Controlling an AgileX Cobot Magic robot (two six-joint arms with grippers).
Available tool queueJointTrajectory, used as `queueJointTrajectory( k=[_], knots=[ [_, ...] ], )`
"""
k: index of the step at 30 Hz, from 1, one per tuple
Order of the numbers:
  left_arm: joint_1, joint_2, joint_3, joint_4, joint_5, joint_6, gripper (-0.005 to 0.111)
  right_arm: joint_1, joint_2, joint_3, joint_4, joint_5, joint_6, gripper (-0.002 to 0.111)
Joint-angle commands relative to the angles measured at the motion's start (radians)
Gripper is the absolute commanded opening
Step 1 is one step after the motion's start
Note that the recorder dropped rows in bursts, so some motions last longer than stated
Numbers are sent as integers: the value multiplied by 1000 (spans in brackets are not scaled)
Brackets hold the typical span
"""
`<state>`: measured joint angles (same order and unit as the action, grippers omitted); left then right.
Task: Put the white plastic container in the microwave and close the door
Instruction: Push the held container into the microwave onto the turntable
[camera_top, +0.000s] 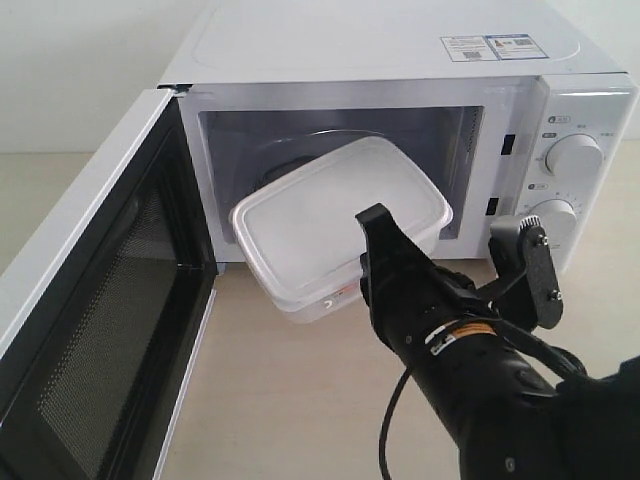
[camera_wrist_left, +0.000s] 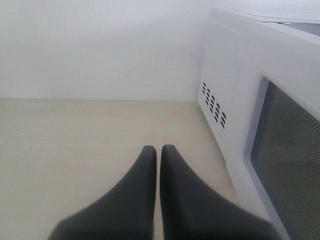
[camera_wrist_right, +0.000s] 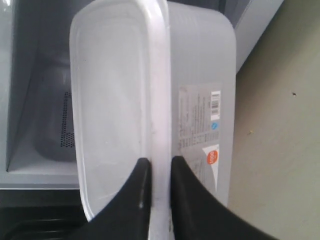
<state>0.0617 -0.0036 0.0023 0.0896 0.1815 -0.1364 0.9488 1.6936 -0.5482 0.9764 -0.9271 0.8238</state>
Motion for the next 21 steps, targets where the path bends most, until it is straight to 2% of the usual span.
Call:
queueJointTrajectory(
  k=[1,21],
  knots=[
    [-3,4,-2,0,-5,-2,4,-27,18,-36,-32,-30,14,0],
    [-3,4,-2,0,-5,-2,4,-166,152,-222,-140,46,42,0]
  ],
)
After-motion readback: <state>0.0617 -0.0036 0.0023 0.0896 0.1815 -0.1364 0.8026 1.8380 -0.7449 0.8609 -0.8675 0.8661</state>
